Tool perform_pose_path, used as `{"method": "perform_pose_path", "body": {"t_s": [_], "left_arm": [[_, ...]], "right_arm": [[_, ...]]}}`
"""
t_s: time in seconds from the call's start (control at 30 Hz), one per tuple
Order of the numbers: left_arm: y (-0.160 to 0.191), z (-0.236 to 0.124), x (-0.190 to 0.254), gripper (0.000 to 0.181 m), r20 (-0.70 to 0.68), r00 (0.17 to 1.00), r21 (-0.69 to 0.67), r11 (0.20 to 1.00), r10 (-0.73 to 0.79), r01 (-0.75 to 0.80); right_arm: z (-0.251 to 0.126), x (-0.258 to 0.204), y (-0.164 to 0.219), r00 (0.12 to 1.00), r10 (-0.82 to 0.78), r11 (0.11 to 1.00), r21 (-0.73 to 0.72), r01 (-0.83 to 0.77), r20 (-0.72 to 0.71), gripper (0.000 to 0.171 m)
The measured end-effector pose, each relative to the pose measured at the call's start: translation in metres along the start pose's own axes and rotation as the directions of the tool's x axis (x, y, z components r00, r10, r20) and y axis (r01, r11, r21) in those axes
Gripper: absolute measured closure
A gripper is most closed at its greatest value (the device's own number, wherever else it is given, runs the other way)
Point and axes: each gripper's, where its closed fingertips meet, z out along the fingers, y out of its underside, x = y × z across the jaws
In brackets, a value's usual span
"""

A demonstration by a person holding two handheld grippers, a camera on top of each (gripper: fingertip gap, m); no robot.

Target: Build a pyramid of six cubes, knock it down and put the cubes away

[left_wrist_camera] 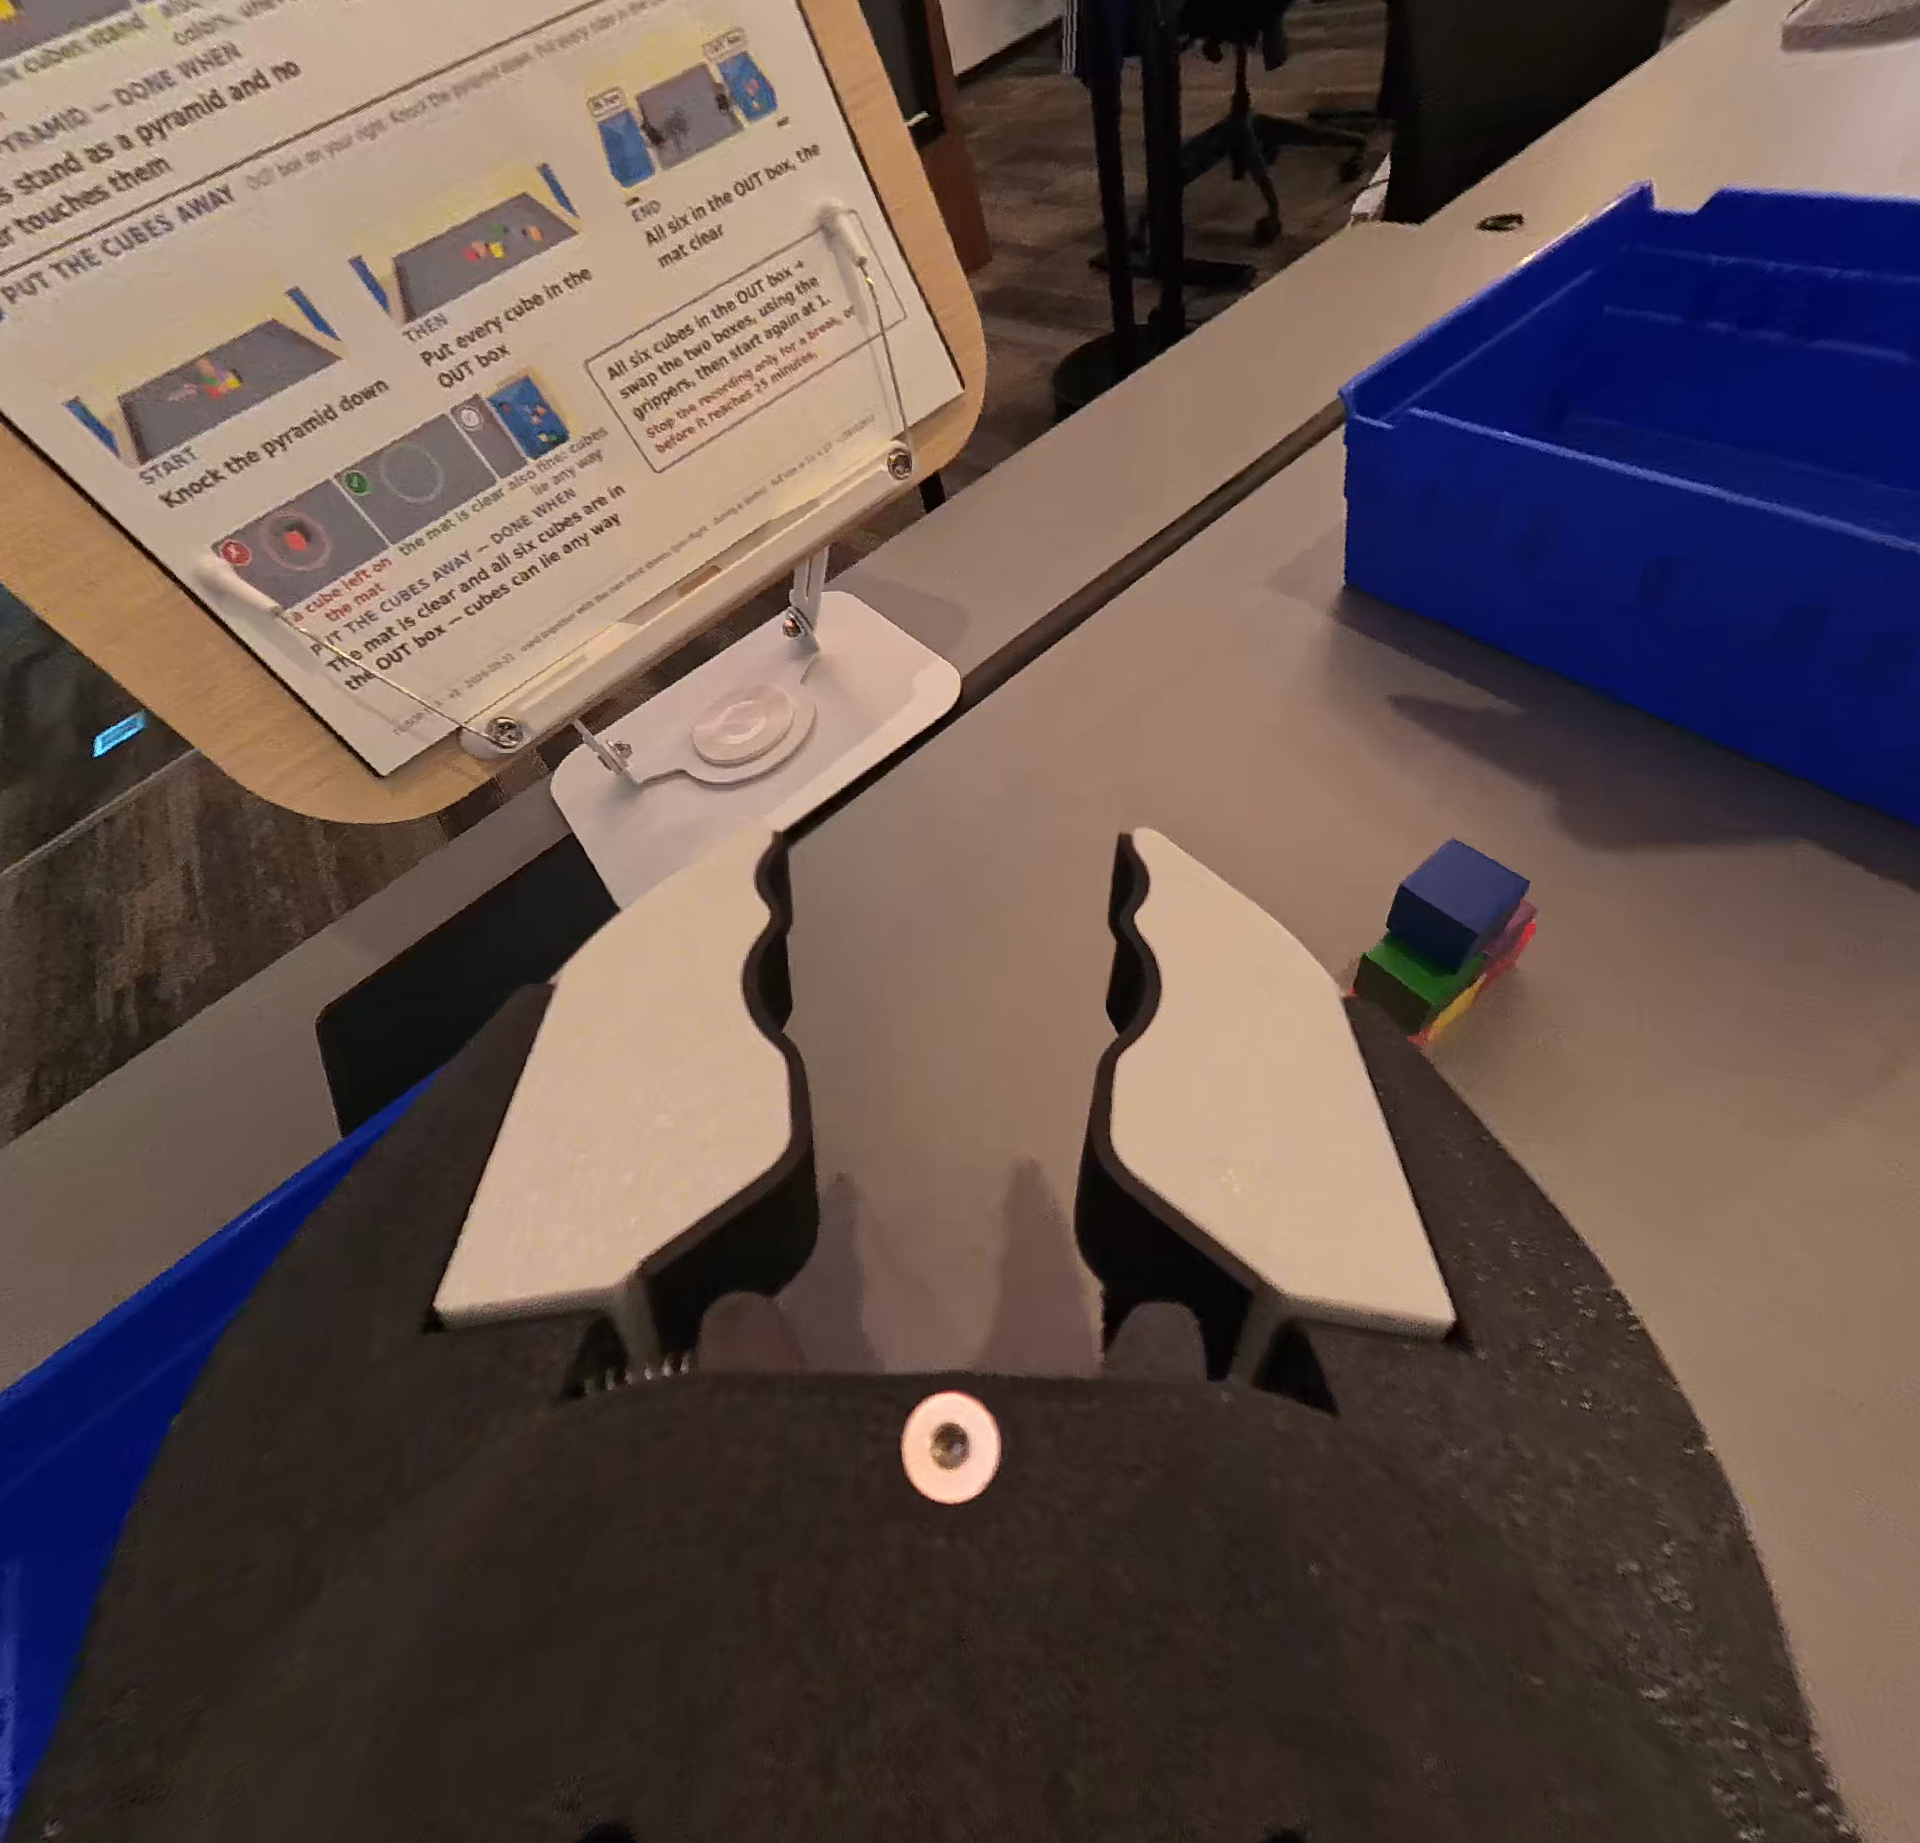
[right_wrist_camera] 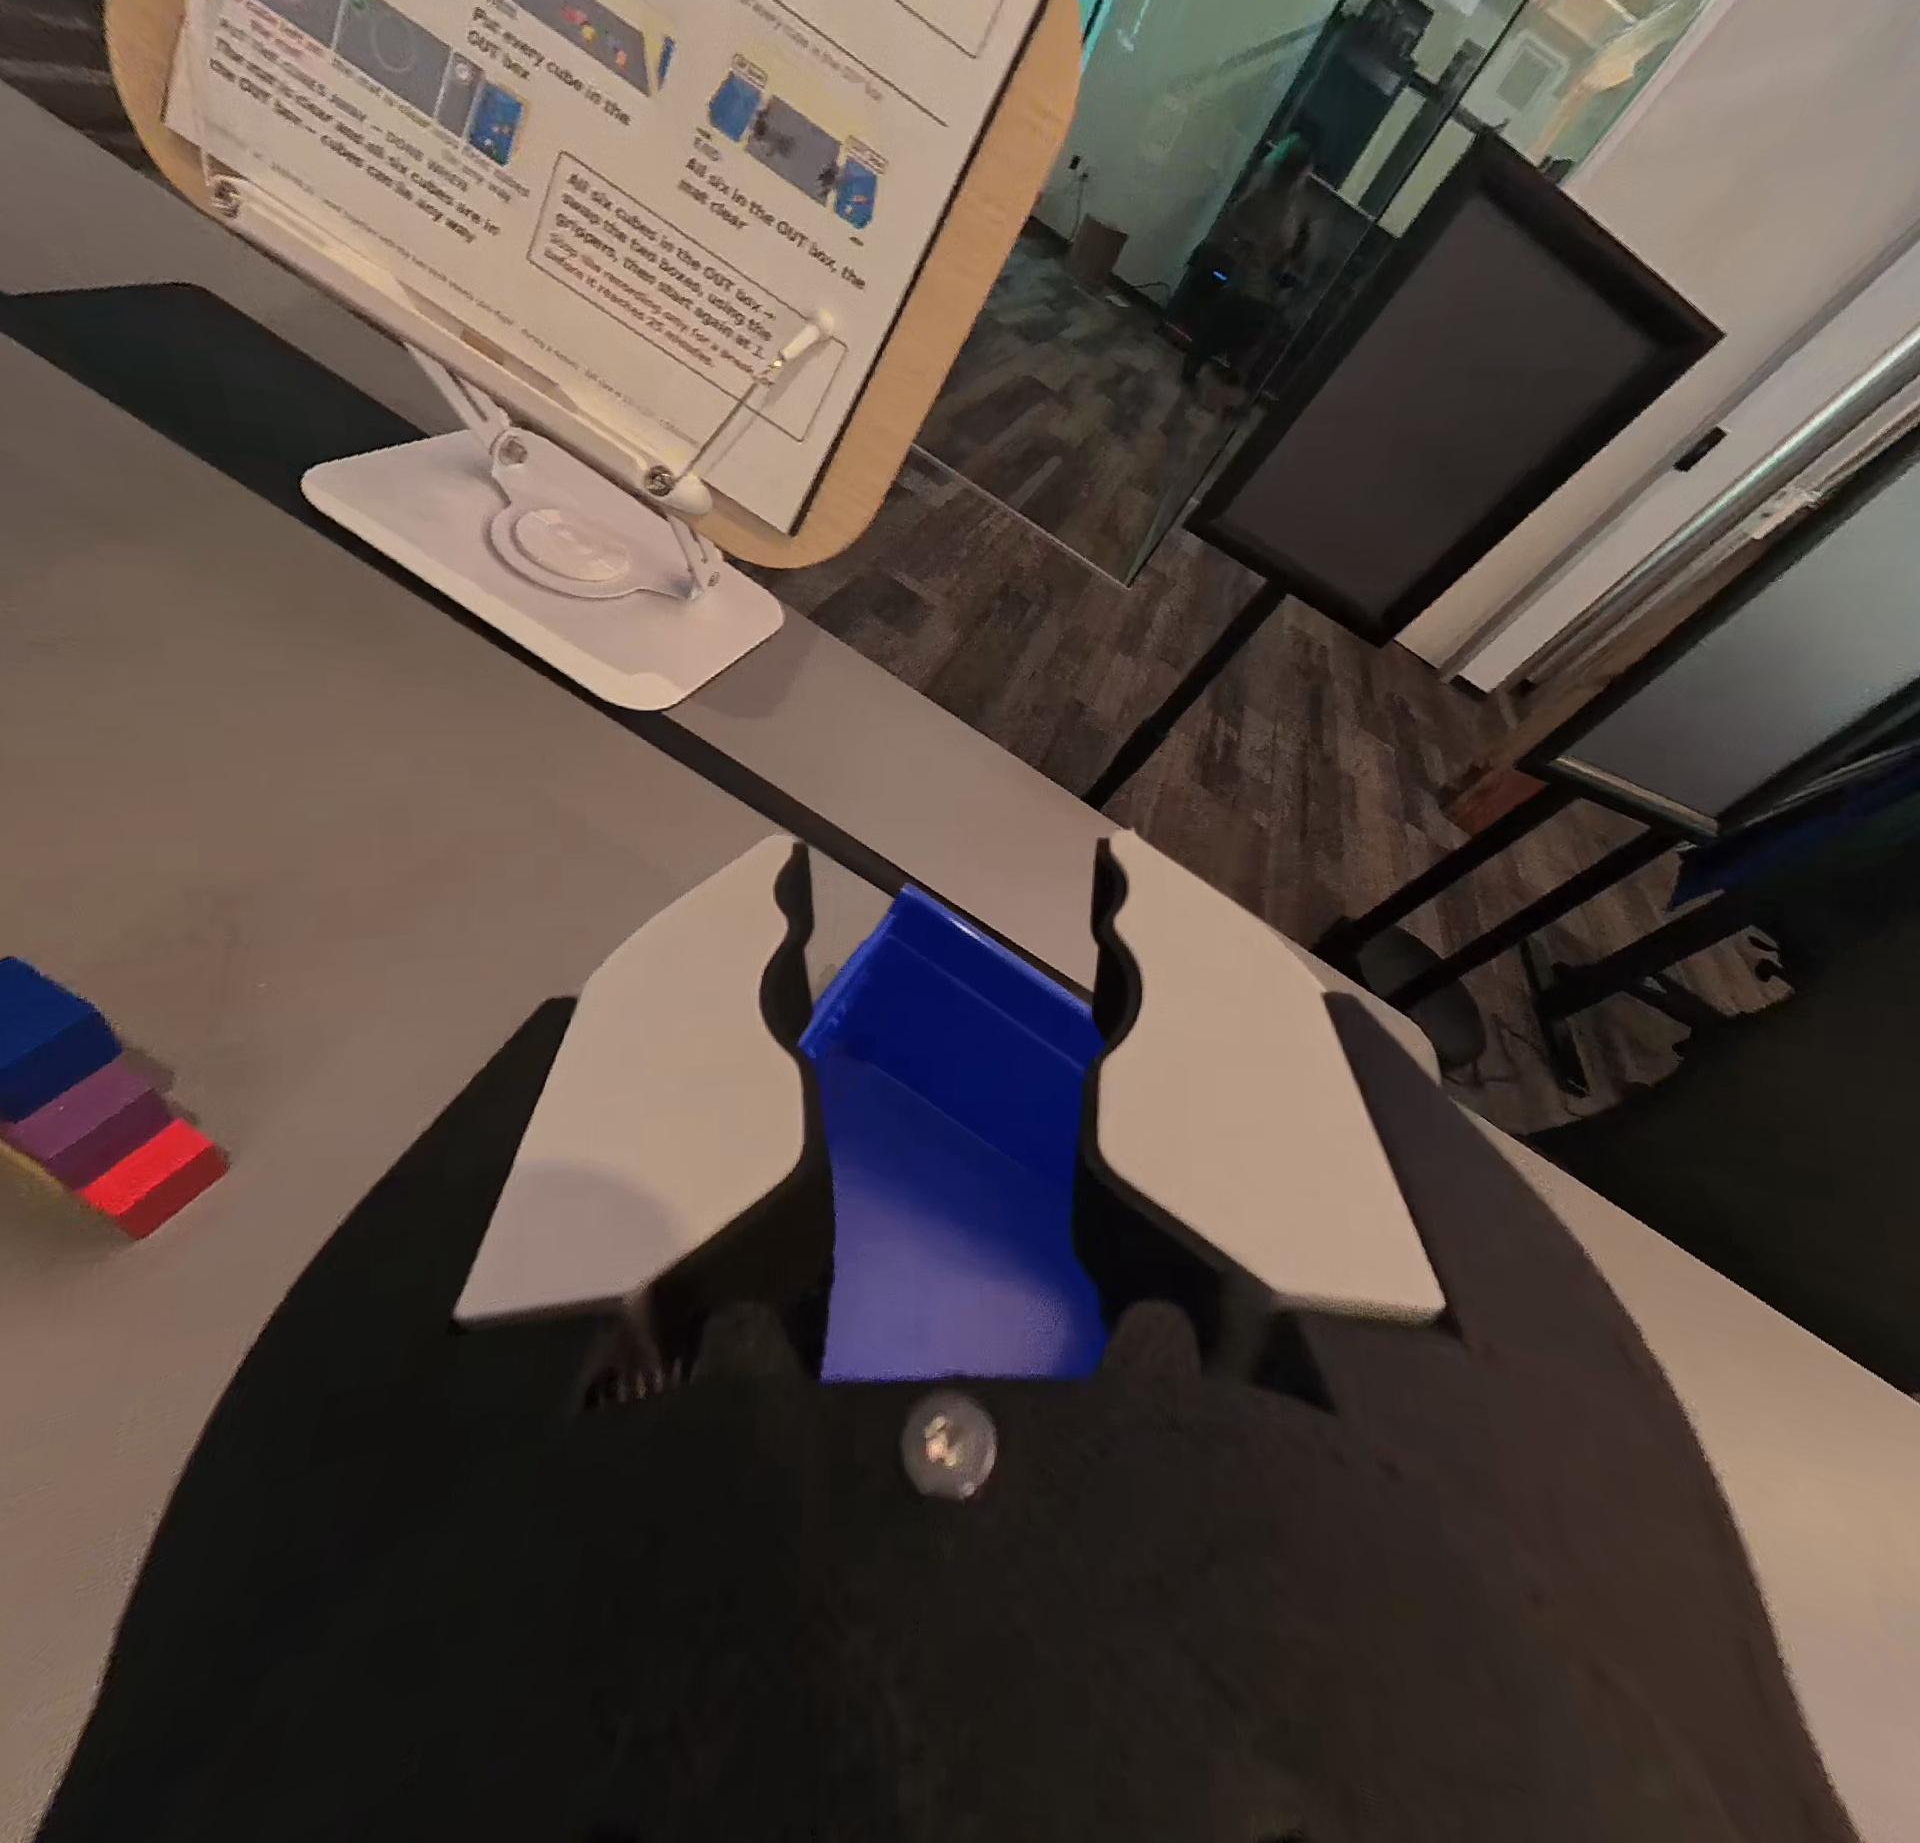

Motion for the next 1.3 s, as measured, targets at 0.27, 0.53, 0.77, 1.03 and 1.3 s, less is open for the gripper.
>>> {"method": "perform_pose_path", "body": {"t_s": [0.27,0.53,0.77,1.03,1.3], "left_arm": [[-0.031,-0.039,-0.016,0.133,0.061,0.997,0.109,0.992,0.050,-0.056],[-0.050,-0.084,-0.045,0.138,0.105,0.994,0.207,0.978,-0.012,-0.010],[-0.046,-0.080,-0.042,0.139,0.091,0.996,0.178,0.984,0.008,-0.024],[-0.041,-0.072,-0.038,0.138,0.089,0.996,0.142,0.989,0.032,-0.044],[-0.037,-0.066,-0.036,0.138,0.086,0.995,0.119,0.991,0.044,-0.054]], "right_arm": [[-0.038,-0.163,0.021,0.652,-0.125,0.962,-0.071,0.265,0.748,0.135],[-0.046,-0.275,0.090,0.334,-0.108,0.773,-0.132,0.620,0.937,0.169],[-0.040,-0.298,0.113,0.289,-0.104,0.710,-0.133,0.692,0.952,0.170],[-0.024,-0.295,0.128,0.320,-0.142,0.656,-0.153,0.739,0.937,0.170],[0.033,-0.254,0.109,0.583,-0.265,0.721,-0.243,0.649,0.768,0.170]]}}
